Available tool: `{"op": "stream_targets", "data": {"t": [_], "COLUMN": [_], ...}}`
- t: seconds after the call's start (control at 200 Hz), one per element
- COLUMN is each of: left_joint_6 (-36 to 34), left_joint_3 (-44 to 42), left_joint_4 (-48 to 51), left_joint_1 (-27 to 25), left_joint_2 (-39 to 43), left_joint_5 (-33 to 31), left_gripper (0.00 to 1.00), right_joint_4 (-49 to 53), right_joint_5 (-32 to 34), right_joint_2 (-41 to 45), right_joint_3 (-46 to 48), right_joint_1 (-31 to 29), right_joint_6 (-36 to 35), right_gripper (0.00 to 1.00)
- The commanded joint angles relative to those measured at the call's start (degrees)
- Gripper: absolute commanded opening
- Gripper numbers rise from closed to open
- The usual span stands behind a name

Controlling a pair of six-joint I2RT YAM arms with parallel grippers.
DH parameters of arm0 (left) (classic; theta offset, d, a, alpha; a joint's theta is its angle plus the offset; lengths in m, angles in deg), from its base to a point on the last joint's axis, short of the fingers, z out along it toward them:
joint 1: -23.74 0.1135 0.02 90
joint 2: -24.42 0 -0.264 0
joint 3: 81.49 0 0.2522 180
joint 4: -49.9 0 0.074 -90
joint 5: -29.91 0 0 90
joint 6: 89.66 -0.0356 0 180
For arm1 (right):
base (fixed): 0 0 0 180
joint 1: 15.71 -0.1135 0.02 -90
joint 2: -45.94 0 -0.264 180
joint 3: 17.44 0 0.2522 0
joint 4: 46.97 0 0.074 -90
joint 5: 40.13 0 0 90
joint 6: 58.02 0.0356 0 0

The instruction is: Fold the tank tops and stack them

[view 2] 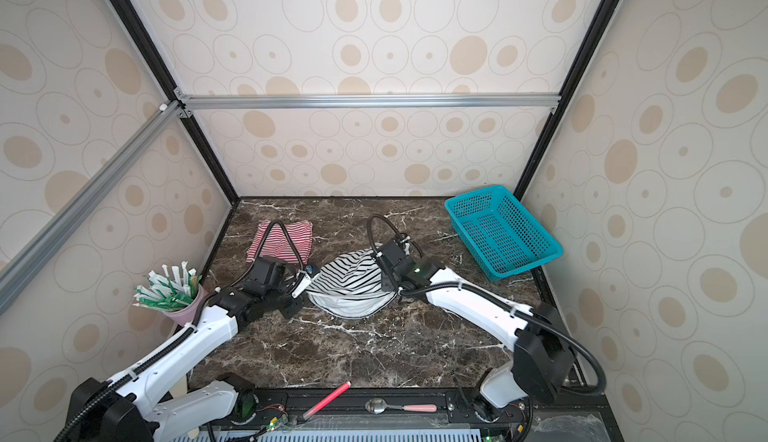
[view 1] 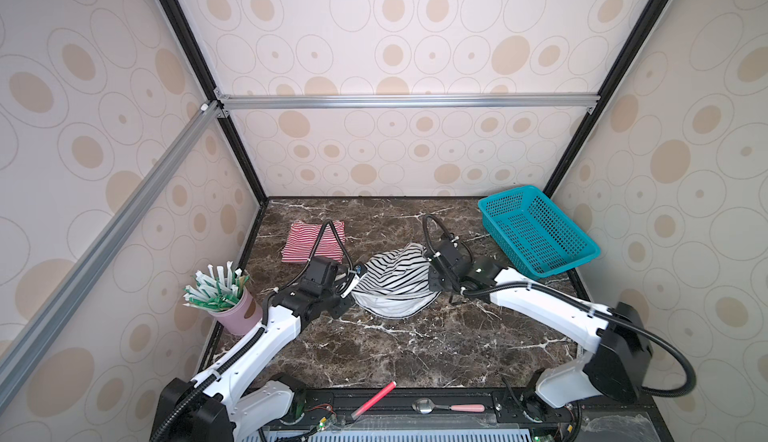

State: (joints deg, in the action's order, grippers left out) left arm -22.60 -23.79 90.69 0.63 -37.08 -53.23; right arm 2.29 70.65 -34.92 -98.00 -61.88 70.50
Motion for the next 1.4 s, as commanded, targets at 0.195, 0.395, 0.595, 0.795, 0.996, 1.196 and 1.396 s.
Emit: {"op": "stream_targets", "data": {"t": [0.195,0.395,0.595,0.795,0.996,1.196,1.396], "left_joint_6": [0.8,0.06,-0.96,-2.17,-3.41,-2.62,-2.03], "left_joint_3": [10.2,9.13,4.72,-1.1,-5.85,-7.07,-6.5], "left_joint_4": [0.75,0.05,0.07,-1.8,-5.51,-6.15,-5.54], "left_joint_1": [0.35,0.35,0.36,0.37,0.4,0.35,0.37], "left_joint_2": [-1.87,-0.13,-1.21,-3.46,-5.92,-5.72,-5.47], "left_joint_5": [-1.23,-3.05,-1.79,0.18,-1.31,-0.37,0.53], "left_gripper": [0.0,0.0,0.0,0.0,0.0,0.0,0.0], "right_joint_4": [4.93,6.95,6.77,1.0,-0.09,2.66,4.07], "right_joint_5": [-13.79,-6.59,-11.51,-12.82,-10.89,-8.17,-7.31], "right_joint_2": [7.38,18.07,14.03,8.66,1.63,2.18,2.75], "right_joint_3": [4.62,10.37,15.62,22.08,21.05,19.22,18.41], "right_joint_1": [8.55,9.33,9.35,9.56,10.03,10.49,10.43], "right_joint_6": [-2.43,-1.77,-0.26,1.54,0.43,-0.55,-1.08], "right_gripper": [0.0,0.01,0.04,0.08,0.12,0.18,0.19]}}
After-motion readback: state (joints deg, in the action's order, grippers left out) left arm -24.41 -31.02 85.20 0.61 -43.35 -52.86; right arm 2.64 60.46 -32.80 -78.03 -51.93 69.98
